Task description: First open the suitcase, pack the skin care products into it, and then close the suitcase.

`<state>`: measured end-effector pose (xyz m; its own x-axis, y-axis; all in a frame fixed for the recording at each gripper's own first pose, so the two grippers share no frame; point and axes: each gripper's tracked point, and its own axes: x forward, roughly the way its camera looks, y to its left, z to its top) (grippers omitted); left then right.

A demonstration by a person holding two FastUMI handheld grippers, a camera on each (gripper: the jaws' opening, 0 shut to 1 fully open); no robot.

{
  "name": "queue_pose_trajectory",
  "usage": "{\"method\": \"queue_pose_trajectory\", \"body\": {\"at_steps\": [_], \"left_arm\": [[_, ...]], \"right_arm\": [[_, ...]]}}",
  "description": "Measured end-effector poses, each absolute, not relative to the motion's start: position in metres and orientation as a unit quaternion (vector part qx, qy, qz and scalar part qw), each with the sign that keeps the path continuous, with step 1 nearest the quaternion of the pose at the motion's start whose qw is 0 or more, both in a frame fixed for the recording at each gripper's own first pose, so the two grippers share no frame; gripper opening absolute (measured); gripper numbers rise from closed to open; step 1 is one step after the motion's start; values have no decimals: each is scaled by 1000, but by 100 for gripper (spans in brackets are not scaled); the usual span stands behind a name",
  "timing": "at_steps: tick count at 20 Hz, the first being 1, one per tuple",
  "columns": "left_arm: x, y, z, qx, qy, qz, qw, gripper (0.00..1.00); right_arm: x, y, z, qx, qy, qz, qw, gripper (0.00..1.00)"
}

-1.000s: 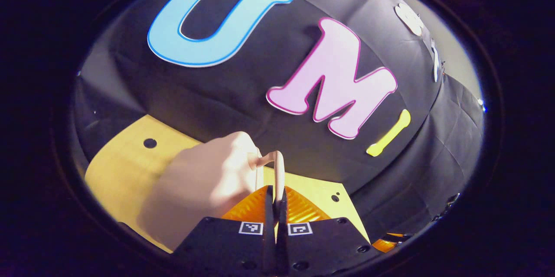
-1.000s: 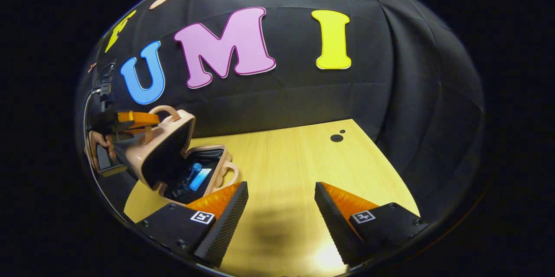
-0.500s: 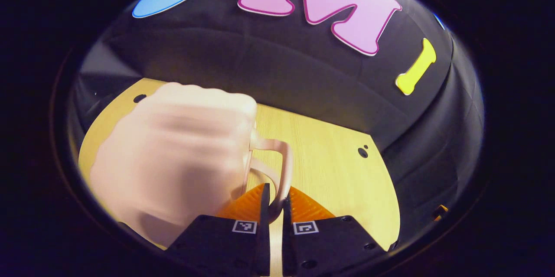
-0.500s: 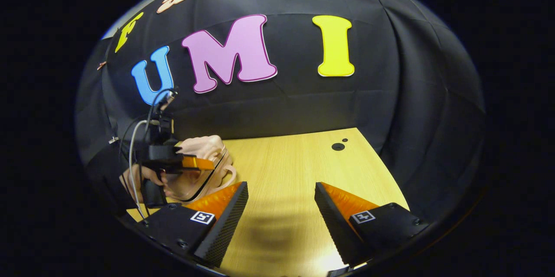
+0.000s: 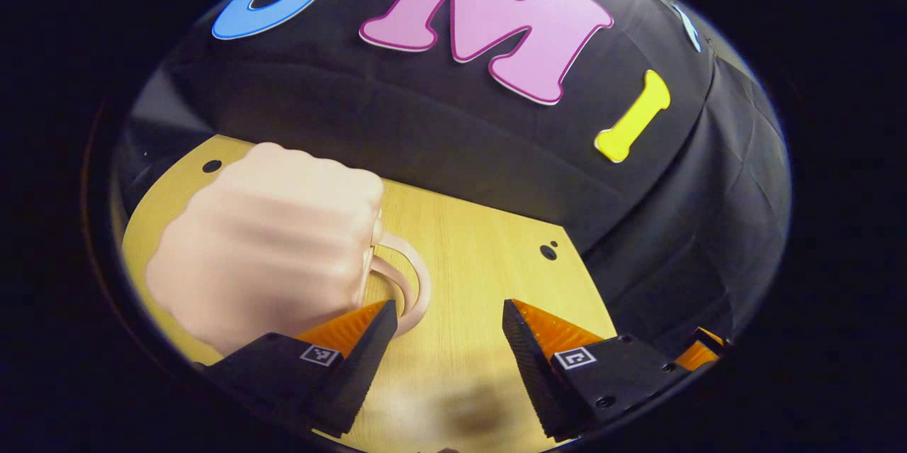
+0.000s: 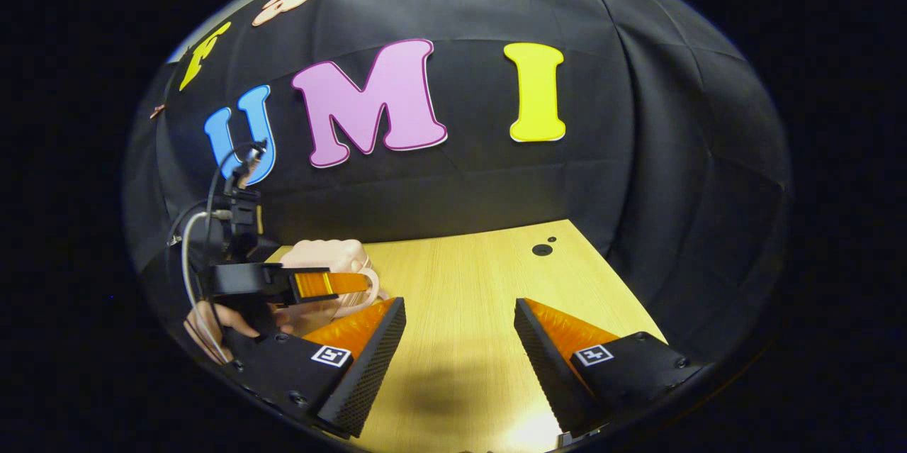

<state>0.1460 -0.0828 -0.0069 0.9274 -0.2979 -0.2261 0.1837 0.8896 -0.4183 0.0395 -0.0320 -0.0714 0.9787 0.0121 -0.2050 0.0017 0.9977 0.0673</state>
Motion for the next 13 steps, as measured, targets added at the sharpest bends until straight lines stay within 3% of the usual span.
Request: {"method": "queue_pose_trajectory", "body": {"at_steps": [7, 13], "left_arm": [[5, -9, 83, -119, -54, -78, 988, 96], [-79, 44, 77, -97, -93, -13, 991, 96]], "right_arm": [[-13, 30, -52, 36, 59, 22, 997, 98], [-51, 71, -43, 20, 50, 64, 997, 98]]}}
